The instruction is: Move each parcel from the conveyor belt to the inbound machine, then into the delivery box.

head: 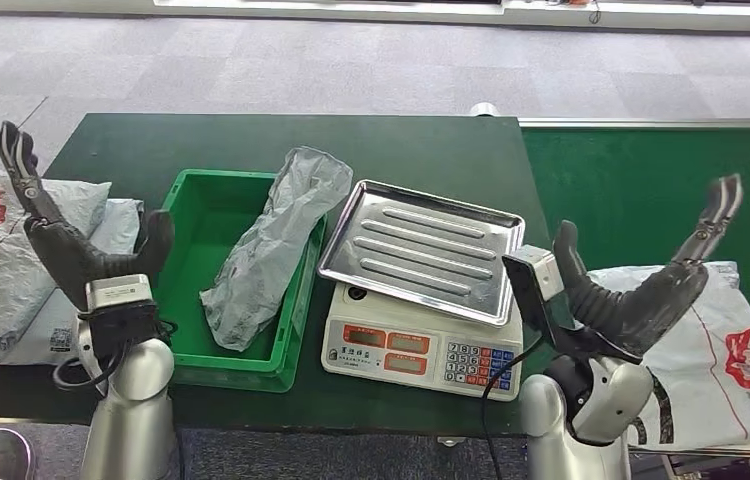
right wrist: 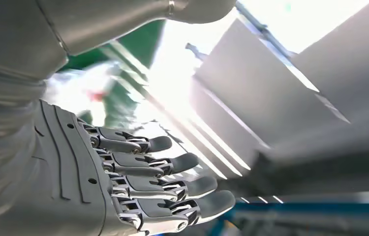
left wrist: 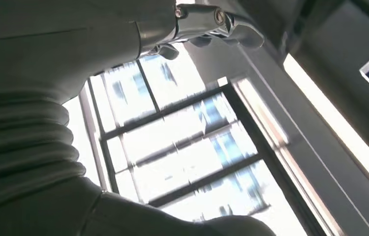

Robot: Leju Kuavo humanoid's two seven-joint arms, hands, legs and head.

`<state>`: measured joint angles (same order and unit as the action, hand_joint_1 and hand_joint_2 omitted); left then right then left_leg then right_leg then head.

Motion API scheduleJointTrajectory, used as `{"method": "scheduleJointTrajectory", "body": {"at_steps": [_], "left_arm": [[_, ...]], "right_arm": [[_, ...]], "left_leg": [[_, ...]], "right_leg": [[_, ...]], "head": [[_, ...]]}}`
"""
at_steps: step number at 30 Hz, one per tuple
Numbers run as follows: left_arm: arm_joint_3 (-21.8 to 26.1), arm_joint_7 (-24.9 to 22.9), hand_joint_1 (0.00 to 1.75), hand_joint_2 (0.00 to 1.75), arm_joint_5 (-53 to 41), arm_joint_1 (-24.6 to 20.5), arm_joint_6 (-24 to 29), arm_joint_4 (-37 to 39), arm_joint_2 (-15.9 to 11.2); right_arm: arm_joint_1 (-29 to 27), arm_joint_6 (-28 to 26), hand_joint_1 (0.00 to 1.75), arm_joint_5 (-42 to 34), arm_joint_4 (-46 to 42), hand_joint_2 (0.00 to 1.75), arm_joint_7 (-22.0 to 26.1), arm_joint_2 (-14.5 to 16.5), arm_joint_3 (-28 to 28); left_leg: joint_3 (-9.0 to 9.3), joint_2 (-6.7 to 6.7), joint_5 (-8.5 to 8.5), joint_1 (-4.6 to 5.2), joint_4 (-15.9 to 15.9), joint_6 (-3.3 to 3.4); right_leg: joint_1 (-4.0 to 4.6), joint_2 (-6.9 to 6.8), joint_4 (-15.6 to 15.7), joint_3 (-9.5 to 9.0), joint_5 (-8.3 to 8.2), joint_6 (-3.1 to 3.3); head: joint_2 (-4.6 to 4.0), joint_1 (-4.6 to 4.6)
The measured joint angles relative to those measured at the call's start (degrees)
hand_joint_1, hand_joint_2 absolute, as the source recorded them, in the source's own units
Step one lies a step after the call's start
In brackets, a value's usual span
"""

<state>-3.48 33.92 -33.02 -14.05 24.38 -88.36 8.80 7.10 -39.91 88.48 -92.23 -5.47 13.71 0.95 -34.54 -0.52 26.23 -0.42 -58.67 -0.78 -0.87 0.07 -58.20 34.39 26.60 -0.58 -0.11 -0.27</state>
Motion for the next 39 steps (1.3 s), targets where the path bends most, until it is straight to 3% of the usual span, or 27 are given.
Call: {"method": "scheduleJointTrajectory", "body": {"at_steps": [2, 4, 6, 8, 20, 27, 34, 39], "left_arm": [[-1.6, 0.3, 0.0, 1.75, 1.8, 0.6, -1.9, -0.8, -0.4], [-5.9, 1.8, 0.0, 1.75, 6.2, 2.5, -7.5, -3.3, -1.6], [-12.1, 4.3, 0.0, 1.75, 8.7, 6.0, -15.1, -7.6, -3.3], [-16.0, 5.4, 0.0, 1.75, 8.6, 8.3, -19.0, -10.6, -4.1], [-17.9, 5.5, 0.0, 1.75, 8.2, 9.2, -19.5, -12.2, -4.6], [-18.0, 5.3, 0.0, 1.75, 5.9, 9.5, -20.5, -12.9, -4.7], [-17.9, 3.8, 0.0, 1.75, 3.0, 9.5, -21.0, -13.7, -4.6], [-17.9, 3.2, 0.0, 1.75, 0.8, 9.5, -20.5, -14.1, -4.3]], "right_arm": [[0.1, 0.0, 0.0, 0.4, 1.8, 1.75, -2.1, -0.9, 0.7], [0.6, 0.3, 0.0, 0.9, 7.4, 1.75, -6.9, -3.6, 3.5], [1.4, 1.3, 0.0, 1.0, 17.2, 1.75, -10.8, -7.2, 11.3], [1.9, 1.9, 0.0, 0.8, 24.3, 1.75, -11.8, -9.2, 17.9], [2.7, 2.0, 0.0, 1.1, 29.6, 1.75, -12.1, -9.9, 22.1], [2.8, 4.4, 0.0, 1.5, 32.5, 1.75, -15.6, -10.4, 24.3], [5.3, 6.9, 0.0, 1.5, 41.9, 1.75, -18.1, -12.8, 26.9], [8.8, 8.8, 0.0, 1.5, 51.0, 1.75, -16.9, -14.0, 27.4]], "left_leg": [[-0.02, 0.06, -0.01, 0.0, 0.0, 0.01], [-0.04, 0.16, 0.01, 0.02, 0.0, 0.06], [-0.08, 0.25, 0.1, 0.06, -0.1, 0.16], [-0.11, 0.28, 0.17, 0.11, -0.1, 0.22], [-0.09, 0.23, 0.12, 0.1, 0.0, 0.13], [-0.09, 0.24, 0.15, 0.1, 0.0, 0.17], [-0.09, 0.2, 0.16, 0.11, 0.0, 0.19], [-0.05, 0.19, 0.13, 0.11, 0.0, 0.16]], "right_leg": [[-0.02, -0.06, 0.0, -0.01, -0.01, -0.01], [-0.08, -0.13, 0.0, -0.03, -0.01, -0.05], [-0.16, -0.17, 0.0, -0.04, 0.02, -0.14], [-0.19, -0.18, 0.0, -0.03, 0.06, -0.19], [-0.12, -0.14, 0.0, 0.0, 0.08, -0.16], [-0.17, -0.15, 0.0, 0.0, 0.08, -0.16], [-0.17, -0.13, 0.0, 0.0, 0.07, -0.17], [-0.15, -0.12, 0.0, -0.03, 0.06, -0.17]], "head": [[0.0, -0.01], [0.0, 0.0], [0.0, 0.0], [0.0, -0.01], [0.0, -0.01], [0.0, -0.01], [0.0, -0.01], [0.0, 0.0]]}}
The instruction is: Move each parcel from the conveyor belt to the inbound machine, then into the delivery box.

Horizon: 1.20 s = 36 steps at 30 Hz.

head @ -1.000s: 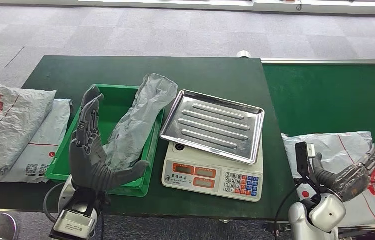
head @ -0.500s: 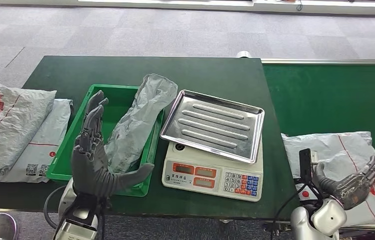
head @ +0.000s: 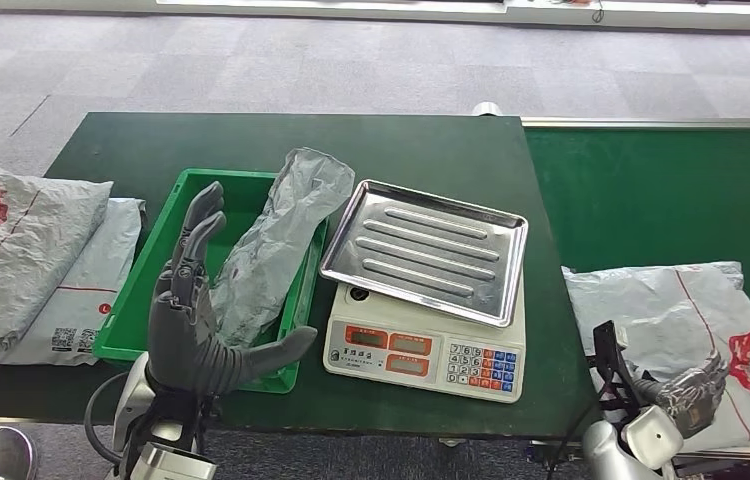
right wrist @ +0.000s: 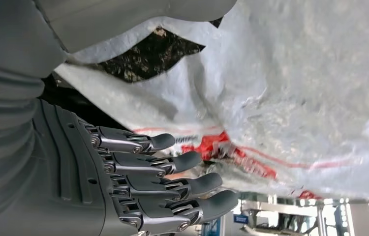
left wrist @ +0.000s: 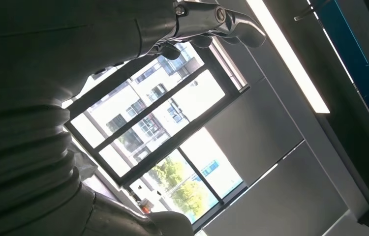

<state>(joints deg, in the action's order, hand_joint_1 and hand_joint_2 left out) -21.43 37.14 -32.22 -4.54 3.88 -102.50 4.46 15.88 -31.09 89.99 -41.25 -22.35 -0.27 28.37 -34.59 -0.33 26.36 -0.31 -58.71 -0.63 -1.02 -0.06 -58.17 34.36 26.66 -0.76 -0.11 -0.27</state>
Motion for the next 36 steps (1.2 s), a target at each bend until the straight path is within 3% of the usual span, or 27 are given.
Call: {"method": "scheduleJointTrajectory", "body": {"at_steps": [11, 14, 18, 21, 26, 36], "left_arm": [[0.0, -0.6, 0.0, 1.75, -1.3, -0.1, 0.2, -0.8, 0.2], [0.0, -1.0, 0.0, 1.75, -2.2, -0.3, 0.2, -0.9, 0.4], [0.0, -1.3, 0.0, 1.75, -3.2, -0.8, -0.1, -0.8, 0.6], [0.0, -1.3, 0.0, 1.75, -3.7, -1.2, -0.1, -0.8, 0.7], [0.0, -1.3, 0.0, 1.75, -3.8, -1.3, -0.1, -0.8, 0.9], [0.0, -1.4, 0.0, 1.75, -4.6, -1.2, 0.0, -0.8, 1.0]], "right_arm": [[3.4, 1.8, 0.0, 0.0, 9.7, 1.75, -0.5, -0.5, 0.2], [4.4, 4.4, 0.01, -0.5, 11.4, 1.75, 0.1, -0.6, 0.3], [6.3, 11.4, 1.75, -3.1, 14.0, 1.75, 4.7, -0.7, 0.8], [7.4, 14.3, 1.75, -3.9, 15.6, 1.75, 7.7, -0.9, 1.5], [8.1, 14.6, 1.75, -3.6, 16.7, 1.75, 8.5, -1.0, 1.8], [8.3, 11.4, 1.75, -3.4, 17.1, 1.75, 10.0, -1.1, 1.8]], "left_leg": [[0.0, -0.01, -0.01, 0.0, 0.0, -0.03], [0.07, -0.15, 0.0, 0.0, 0.0, -0.02], [0.38, -0.67, 0.17, -0.01, 0.0, -0.03], [0.53, -1.1, 0.39, -0.03, 0.0, -0.07], [1.07, -1.26, 0.6, -0.2, 0.0, -0.15], [1.41, -1.13, 0.55, -0.24, -0.1, -0.13]], "right_leg": [[0.02, 0.03, 0.0, -0.01, 0.0, 0.01], [0.03, 0.1, 0.0, -0.03, -0.01, 0.0], [0.05, 0.56, 0.0, -0.18, -0.05, 0.04], [0.08, 1.0, 0.0, -0.49, -0.05, 0.08], [0.25, 1.14, 0.0, -1.02, 0.09, 0.18], [0.27, 0.99, 0.1, -1.19, 0.08, 0.19]], "head": [[0.0, -0.01], [0.0, 0.0], [0.0, 0.0], [0.0, 0.01], [0.0, 0.01], [0.0, 0.0]]}}
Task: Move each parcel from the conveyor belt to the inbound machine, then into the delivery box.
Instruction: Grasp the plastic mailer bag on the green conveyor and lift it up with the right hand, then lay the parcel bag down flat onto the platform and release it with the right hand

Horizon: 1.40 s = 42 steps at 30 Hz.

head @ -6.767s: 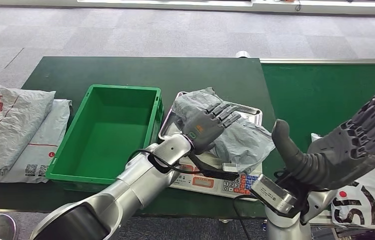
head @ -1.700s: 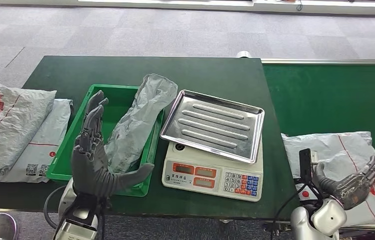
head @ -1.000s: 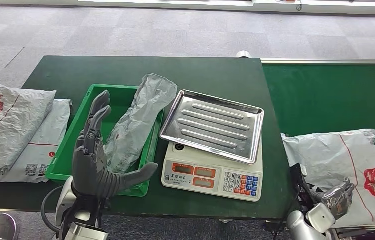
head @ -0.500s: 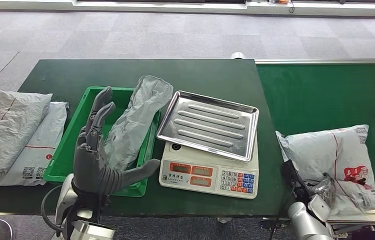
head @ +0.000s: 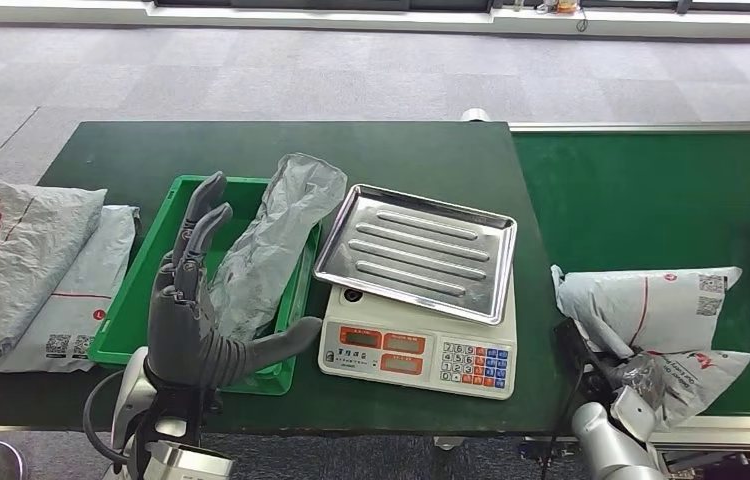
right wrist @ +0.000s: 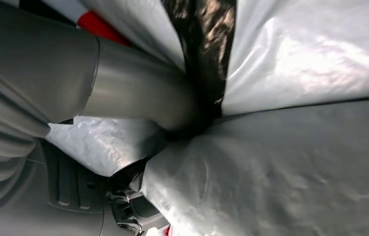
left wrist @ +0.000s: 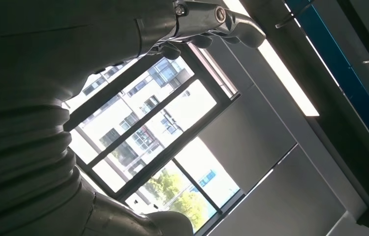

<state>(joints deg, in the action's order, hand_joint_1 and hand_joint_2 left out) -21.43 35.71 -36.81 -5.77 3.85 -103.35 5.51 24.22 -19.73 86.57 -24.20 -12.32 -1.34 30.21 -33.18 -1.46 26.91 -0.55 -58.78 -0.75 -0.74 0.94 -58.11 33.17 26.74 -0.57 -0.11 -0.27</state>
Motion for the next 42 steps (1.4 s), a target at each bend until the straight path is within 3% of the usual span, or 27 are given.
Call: {"method": "scheduleJointTrajectory", "body": {"at_steps": [3, 6, 15, 17, 21, 25, 29, 34, 38, 42], "left_arm": [[0.0, -0.4, 0.0, 1.75, -0.5, 0.5, 0.3, -0.3, 0.0], [0.0, -0.7, 0.0, 1.75, -1.2, 1.5, 0.8, -1.0, 0.0], [0.1, -0.7, 0.0, 1.75, -2.3, 2.6, 1.6, -1.7, 0.1], [0.2, -0.7, 0.0, 1.75, -2.6, 2.7, 1.8, -1.6, 0.2], [0.3, -0.5, 0.0, 1.75, -3.1, 2.7, 2.2, -1.6, 0.5], [0.6, -0.4, 0.0, 1.75, -3.2, 2.8, 2.4, -1.5, 0.8], [0.8, 0.0, 0.0, 1.75, -3.2, 2.8, 2.8, -1.2, 0.9], [1.2, 1.4, 0.0, 1.75, -2.5, 2.3, 3.3, -0.4, 0.7], [1.2, 2.0, 0.0, 1.75, -1.6, 1.5, 3.4, 1.1, 0.4], [1.2, 2.1, 0.0, 1.75, -1.0, 0.8, 3.6, 2.1, 0.1]], "right_arm": [[-0.6, -5.8, 1.75, 0.1, -0.9, 1.75, 0.3, 0.2, 0.0], [-3.7, -13.6, 1.75, 1.8, -8.5, 1.75, 0.0, 1.8, 0.0], [-13.1, -18.1, 1.75, 3.5, -41.4, 1.75, -1.5, 5.8, -3.8], [-15.4, -18.9, 1.75, 3.6, -50.0, 1.75, 0.9, 7.0, -5.3], [-17.8, -19.9, 1.75, 3.6, -64.6, 1.75, 11.7, 12.2, -5.6], [-19.3, -20.0, 1.75, 3.5, -73.6, 1.75, 13.9, 15.6, -6.2], [-19.3, -17.5, 1.75, 1.9, -76.7, 1.75, 13.9, 16.2, -9.2], [-17.7, -3.5, 1.75, -3.0, -72.7, 1.75, 16.3, 15.5, -22.6], [-16.2, -1.7, 1.75, -4.6, -66.6, 1.75, 15.6, 15.1, -33.6], [-15.8, -0.9, 1.75, -5.1, -63.2, 1.75, 15.1, 14.4, -40.0]], "left_leg": [[-0.11, 0.18, -0.05, 0.02, 0.0, 0.07], [-0.38, 0.61, -0.19, 0.05, 0.0, 0.12], [-0.8, 1.15, -0.23, 0.06, 0.0, 0.11], [-0.82, 1.16, -0.2, 0.06, 0.0, 0.11], [-0.8, 1.1, -0.16, 0.06, 0.0, 0.08], [-0.82, 1.23, -0.18, 0.03, 0.0, 0.11], [-0.8, 1.11, -0.16, 0.04, 0.0, 0.11], [-0.76, 1.01, -0.2, 0.05, 0.0, 0.09], [-0.77, 1.18, -0.3, 0.03, 0.0, 0.02], [-0.79, 1.17, -0.27, 0.01, 0.0, 0.0]], "right_leg": [[-0.06, -0.17, 0.0, 0.04, -0.01, -0.03], [-0.11, -0.59, 0.0, 0.18, 0.0, -0.05], [-0.17, -1.01, 0.0, 0.43, 0.19, -0.18], [-0.18, -1.01, 0.0, 0.46, 0.21, -0.18], [-0.13, -0.97, 0.0, 0.51, 0.25, -0.15], [-0.14, -1.12, 0.0, 0.43, 0.36, -0.22], [-0.21, -1.0, 0.0, 0.4, 0.33, -0.22], [-0.16, -0.9, 0.0, 0.44, 0.3, -0.19], [-0.05, -1.07, 0.0, 0.43, 0.29, -0.13], [-0.06, -1.04, -0.1, 0.46, 0.3, -0.12]], "head": [[0.0, 0.0], [0.0, 0.01], [0.0, 0.01], [0.0, 0.01], [0.0, 0.02], [0.0, 0.02], [0.0, -0.01], [0.0, -0.01], [0.0, 0.01], [0.0, 0.01]]}}
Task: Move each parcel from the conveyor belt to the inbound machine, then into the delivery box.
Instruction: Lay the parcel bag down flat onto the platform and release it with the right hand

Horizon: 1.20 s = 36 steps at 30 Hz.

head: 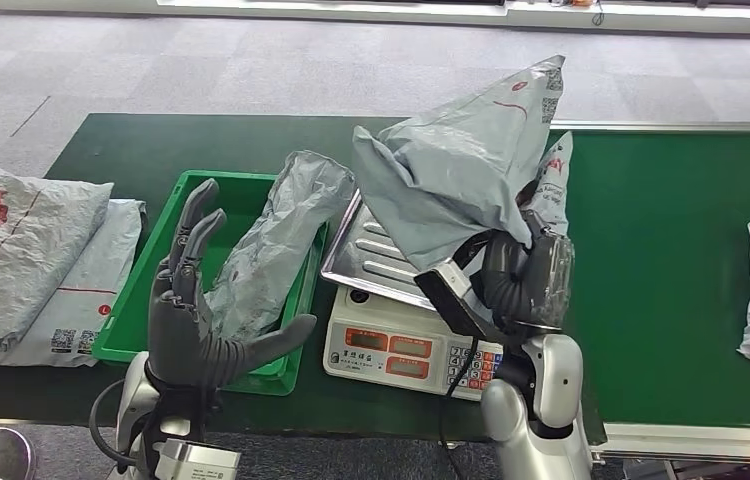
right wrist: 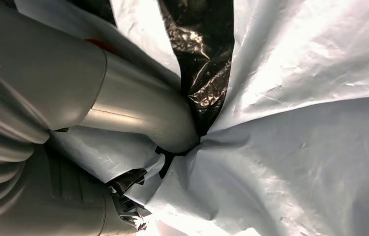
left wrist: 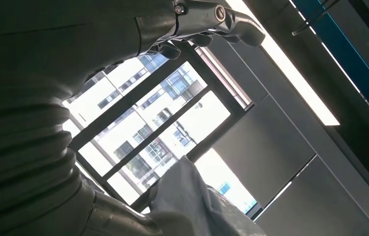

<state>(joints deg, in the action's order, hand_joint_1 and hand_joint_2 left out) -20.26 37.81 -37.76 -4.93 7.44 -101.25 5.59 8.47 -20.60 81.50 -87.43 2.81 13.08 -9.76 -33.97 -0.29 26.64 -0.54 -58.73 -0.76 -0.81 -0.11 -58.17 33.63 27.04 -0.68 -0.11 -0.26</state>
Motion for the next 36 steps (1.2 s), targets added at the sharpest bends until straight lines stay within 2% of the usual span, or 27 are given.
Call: {"method": "scheduleJointTrajectory", "body": {"at_steps": [5, 15, 16, 19, 20, 24, 28, 36], "left_arm": [[0.0, 0.0, 0.0, 1.75, 0.1, -0.4, 0.1, 0.7, -0.3], [0.0, -0.1, 0.0, 1.75, 1.0, -1.0, 0.6, 1.7, -0.8], [0.0, -0.1, 0.0, 1.75, 1.2, -1.2, 0.6, 1.9, -0.9], [-0.1, -0.1, 0.0, 1.75, 1.7, -2.0, 0.6, 2.6, -1.1], [-0.1, 0.0, 0.0, 1.75, 1.8, -2.2, 0.7, 2.8, -1.1], [-0.1, 0.0, 0.0, 1.75, 1.9, -2.8, 0.8, 3.5, -1.2], [-0.2, 0.0, 0.0, 1.75, 1.9, -3.1, 0.8, 4.0, -1.2], [-0.2, 0.0, 0.0, 1.75, 2.0, -3.2, 1.1, 4.6, -1.4]], "right_arm": [[0.3, 0.3, 1.75, -0.2, 2.2, 1.75, -0.2, -0.6, -3.9], [0.6, 0.8, 1.75, -0.9, 4.1, 1.75, -0.9, -1.6, -6.3], [0.7, 0.9, 1.41, -1.1, 4.5, 1.75, -1.1, -1.8, -6.6], [0.7, 0.9, 0.13, -1.6, 5.8, 1.75, -2.0, -2.2, -7.4], [0.8, 0.9, 0.03, -1.7, 6.2, 1.75, -2.3, -2.4, -7.5], [0.8, 0.9, 0.03, -1.8, 7.4, 1.75, -3.4, -2.9, -8.0], [0.9, 1.0, 0.0, -1.7, 8.2, 0.0, -3.8, -3.2, -8.3], [1.4, 1.6, 0.0, -1.3, 9.4, 0.0, -4.5, -3.6, -8.6]], "left_leg": [[-0.05, 0.0, 0.03, 0.0, 0.0, 0.02], [-0.05, -0.01, 0.04, 0.01, 0.0, 0.03], [-0.05, -0.01, 0.04, 0.01, 0.0, 0.03], [-0.04, 0.0, 0.04, 0.01, 0.0, 0.03], [-0.04, 0.0, 0.04, 0.01, 0.0, 0.03], [-0.05, -0.01, 0.04, 0.01, 0.0, 0.03], [-0.05, -0.01, 0.04, 0.01, 0.0, 0.03], [-0.05, -0.01, 0.04, 0.01, 0.0, 0.02]], "right_leg": [[-0.04, 0.01, 0.0, 0.06, 0.03, 0.0], [-0.04, 0.01, 0.0, 0.06, 0.03, 0.0], [-0.04, 0.01, 0.0, 0.06, 0.03, 0.0], [-0.03, 0.01, 0.0, 0.06, 0.02, 0.0], [-0.03, 0.01, 0.0, 0.06, 0.02, 0.0], [-0.04, 0.03, 0.0, 0.06, 0.02, 0.01], [-0.05, 0.03, 0.0, 0.06, 0.03, 0.0], [-0.04, 0.03, 0.0, 0.06, 0.02, 0.0]], "head": [[0.0, 0.0], [0.0, 0.0], [0.0, 0.0], [0.0, 0.0], [0.0, 0.0], [0.0, 0.0], [0.0, 0.0], [0.0, 0.0]]}}
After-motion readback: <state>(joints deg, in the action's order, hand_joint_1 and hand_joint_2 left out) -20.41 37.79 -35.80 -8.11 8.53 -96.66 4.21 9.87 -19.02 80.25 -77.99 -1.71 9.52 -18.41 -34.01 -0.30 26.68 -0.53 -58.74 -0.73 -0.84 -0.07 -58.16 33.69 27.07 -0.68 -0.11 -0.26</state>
